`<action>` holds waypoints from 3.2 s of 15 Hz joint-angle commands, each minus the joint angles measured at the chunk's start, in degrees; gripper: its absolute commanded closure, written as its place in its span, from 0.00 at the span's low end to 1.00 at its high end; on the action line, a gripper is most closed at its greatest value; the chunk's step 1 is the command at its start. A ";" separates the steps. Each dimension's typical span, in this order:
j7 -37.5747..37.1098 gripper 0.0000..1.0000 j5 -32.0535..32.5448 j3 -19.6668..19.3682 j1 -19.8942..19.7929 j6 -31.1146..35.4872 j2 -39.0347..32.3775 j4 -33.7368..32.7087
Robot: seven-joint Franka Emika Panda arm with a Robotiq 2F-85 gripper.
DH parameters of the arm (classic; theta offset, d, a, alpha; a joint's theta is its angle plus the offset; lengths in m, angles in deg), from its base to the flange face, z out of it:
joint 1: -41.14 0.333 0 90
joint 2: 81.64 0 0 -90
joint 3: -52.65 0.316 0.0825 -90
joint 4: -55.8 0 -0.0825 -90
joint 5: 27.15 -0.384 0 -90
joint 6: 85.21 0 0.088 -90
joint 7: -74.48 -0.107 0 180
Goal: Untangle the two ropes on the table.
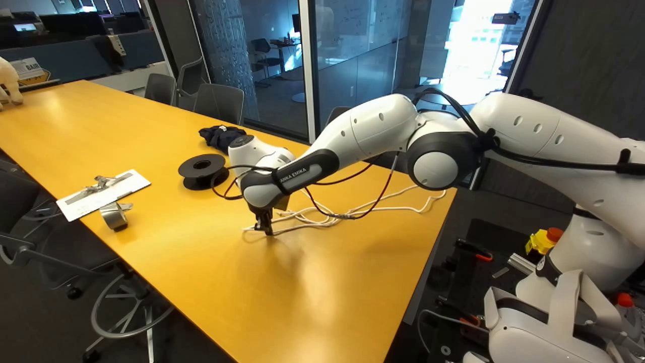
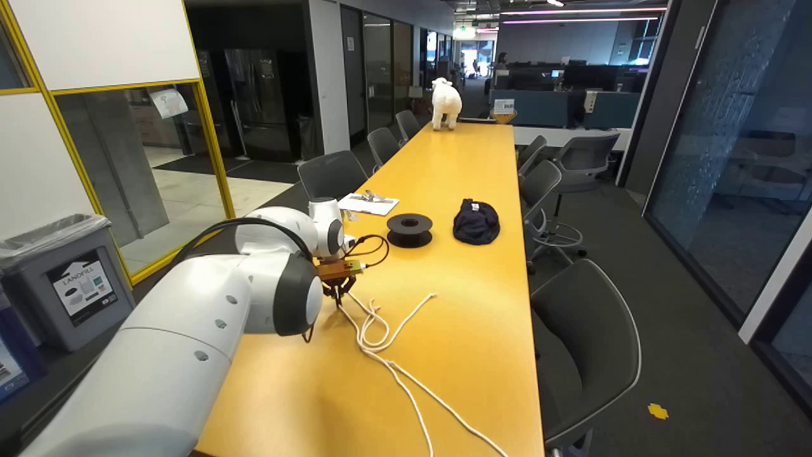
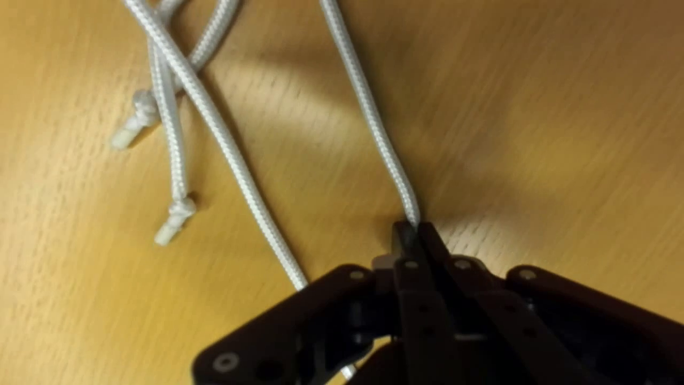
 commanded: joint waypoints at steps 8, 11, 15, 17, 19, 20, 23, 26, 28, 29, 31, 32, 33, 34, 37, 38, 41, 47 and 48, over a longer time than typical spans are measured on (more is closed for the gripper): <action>12.10 0.99 -8.47 10.78 -5.51 -21.24 19.06 10.21; 10.49 0.99 -9.11 12.64 -5.58 -20.42 27.09 18.07; 4.37 0.99 -9.62 13.48 -5.65 -17.28 37.94 28.20; 0.06 0.99 -9.91 13.45 -5.25 -15.03 43.67 32.98; -4.86 0.99 -9.64 13.43 -4.70 -12.28 49.52 37.88; -7.03 0.99 -9.66 13.58 -4.67 -11.21 52.61 40.42; -13.47 0.99 -11.50 10.70 -2.53 -7.50 61.90 47.33; -19.58 0.99 -11.54 10.02 -1.87 -5.22 69.43 52.41; -24.03 0.99 -10.07 9.90 -1.50 -3.09 73.59 55.57; -26.01 0.99 -9.73 9.93 -1.57 -2.17 75.48 56.93; -30.09 0.99 -8.59 10.37 -1.73 -0.48 78.46 59.26; -31.75 0.99 -7.95 10.68 -1.82 0.08 79.66 60.27; -33.83 0.99 -6.85 11.16 -1.85 0.80 80.73 61.33; -35.73 0.99 -5.85 11.63 -1.94 1.18 81.58 62.03; -41.91 0.99 -2.45 13.63 -2.00 1.89 84.16 64.22; -43.84 0.99 -1.49 14.38 -2.02 1.94 84.90 64.81; -49.61 0.99 1.06 16.93 -1.99 1.27 87.41 66.77; -53.29 0.99 2.40 17.95 -2.95 -1.97 89.86 69.84; -52.65 0.99 2.37 17.32 -3.18 -1.40 89.75 70.51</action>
